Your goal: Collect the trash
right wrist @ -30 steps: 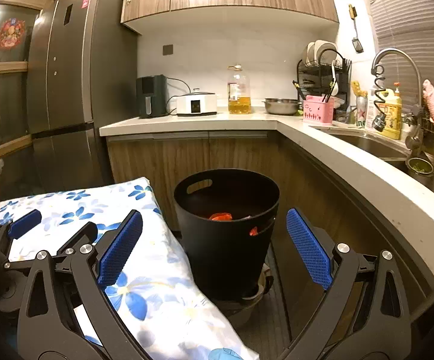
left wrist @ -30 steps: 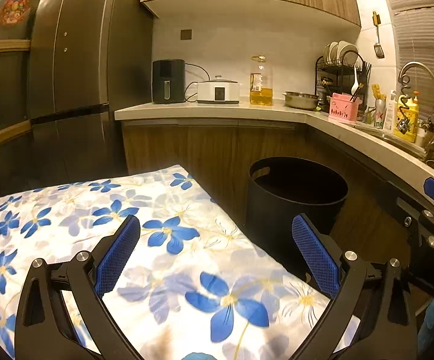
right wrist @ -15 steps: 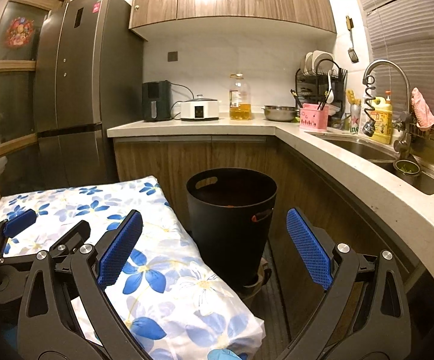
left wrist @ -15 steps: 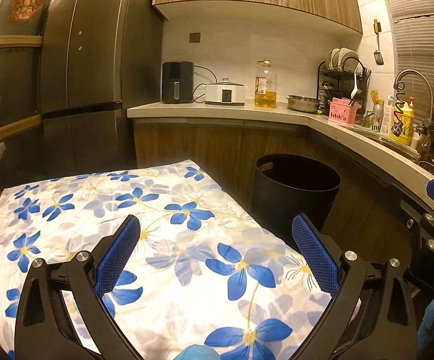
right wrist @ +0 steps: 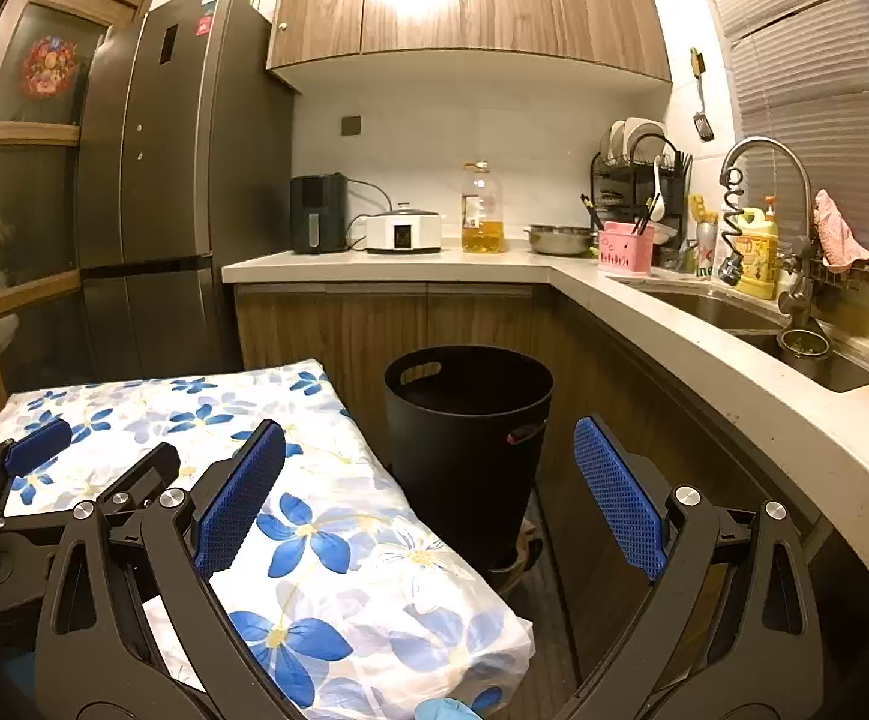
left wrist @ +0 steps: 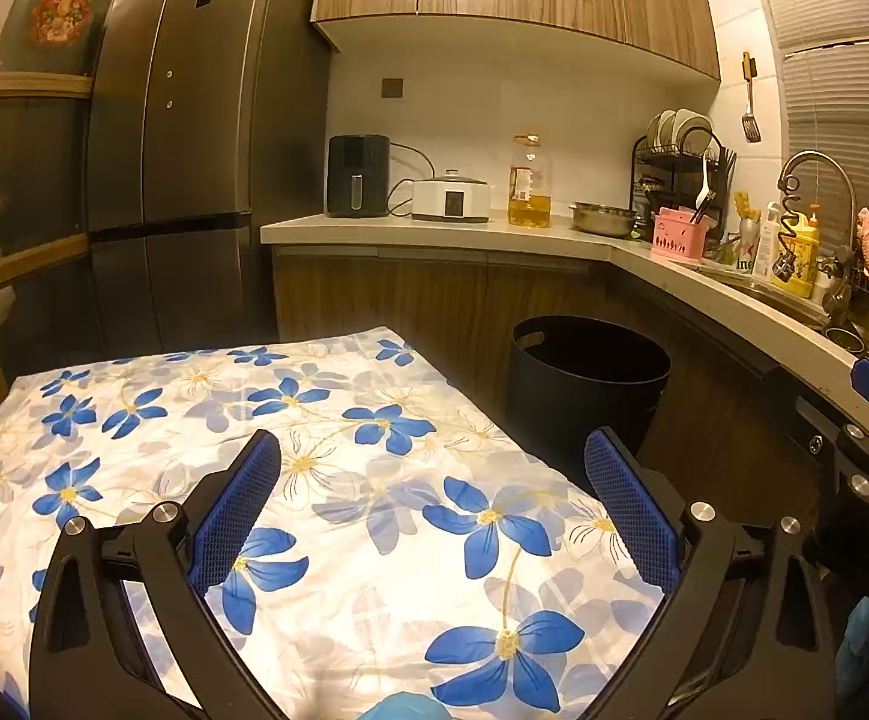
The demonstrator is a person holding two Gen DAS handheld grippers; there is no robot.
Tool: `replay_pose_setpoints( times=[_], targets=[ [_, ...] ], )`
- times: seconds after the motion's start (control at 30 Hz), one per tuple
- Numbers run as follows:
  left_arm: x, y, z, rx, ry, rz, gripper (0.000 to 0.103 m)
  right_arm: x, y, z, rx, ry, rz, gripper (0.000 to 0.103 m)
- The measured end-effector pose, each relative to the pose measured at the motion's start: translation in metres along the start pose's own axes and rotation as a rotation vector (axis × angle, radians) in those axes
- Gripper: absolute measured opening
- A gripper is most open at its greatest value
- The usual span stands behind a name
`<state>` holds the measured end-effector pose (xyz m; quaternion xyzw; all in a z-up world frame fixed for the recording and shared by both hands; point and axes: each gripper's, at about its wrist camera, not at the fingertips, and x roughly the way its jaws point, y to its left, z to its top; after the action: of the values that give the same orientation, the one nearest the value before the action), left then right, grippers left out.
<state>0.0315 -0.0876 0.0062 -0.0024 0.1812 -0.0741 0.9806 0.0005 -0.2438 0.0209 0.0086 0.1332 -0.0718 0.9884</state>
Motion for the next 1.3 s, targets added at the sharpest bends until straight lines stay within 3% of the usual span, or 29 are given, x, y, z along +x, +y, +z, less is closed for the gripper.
replay_pose_setpoints(
  times=[1.3],
  targets=[
    [-0.015, 0.007, -0.001, 0.0, -0.011, -0.01, 0.097, -0.016, 0.004, 0.002, -0.006, -0.017, -0.023, 0.096]
  ],
)
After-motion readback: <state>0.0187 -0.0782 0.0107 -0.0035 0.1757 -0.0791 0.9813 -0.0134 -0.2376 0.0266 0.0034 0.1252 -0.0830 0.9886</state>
